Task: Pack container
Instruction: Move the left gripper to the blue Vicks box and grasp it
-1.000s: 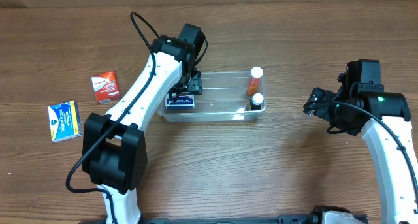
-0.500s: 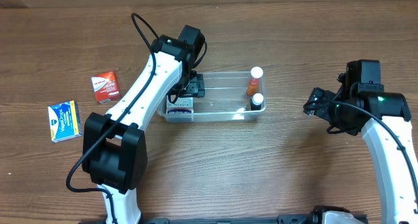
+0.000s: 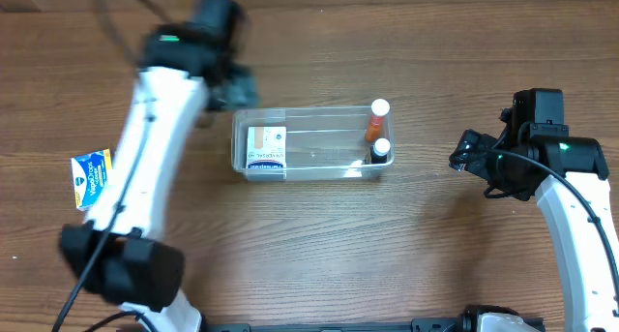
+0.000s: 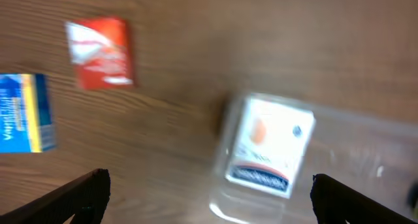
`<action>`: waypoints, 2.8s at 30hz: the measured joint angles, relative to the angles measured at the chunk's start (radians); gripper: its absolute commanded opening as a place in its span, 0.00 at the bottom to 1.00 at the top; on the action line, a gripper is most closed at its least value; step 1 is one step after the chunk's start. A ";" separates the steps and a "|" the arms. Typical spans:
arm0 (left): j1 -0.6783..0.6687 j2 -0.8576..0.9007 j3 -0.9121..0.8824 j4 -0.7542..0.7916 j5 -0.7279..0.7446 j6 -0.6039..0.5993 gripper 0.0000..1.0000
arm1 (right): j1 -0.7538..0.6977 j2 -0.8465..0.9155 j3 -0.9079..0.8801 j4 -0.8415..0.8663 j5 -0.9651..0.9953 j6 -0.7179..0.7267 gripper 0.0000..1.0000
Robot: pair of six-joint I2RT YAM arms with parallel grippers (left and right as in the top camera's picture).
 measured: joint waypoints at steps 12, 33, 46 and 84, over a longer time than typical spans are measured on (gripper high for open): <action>0.334 0.219 0.004 0.048 0.031 0.093 1.00 | 0.000 0.000 0.000 -0.001 0.000 0.000 0.96; 0.392 -0.076 -0.086 -0.160 0.019 0.113 1.00 | 0.000 0.000 0.000 -0.002 0.000 0.000 0.97; 0.698 -0.389 -0.562 0.132 0.149 0.219 1.00 | 0.000 0.000 0.000 0.000 -0.003 0.000 0.97; 0.788 0.177 -0.569 0.561 0.162 0.609 0.85 | 0.000 0.000 0.000 0.001 -0.008 0.000 0.97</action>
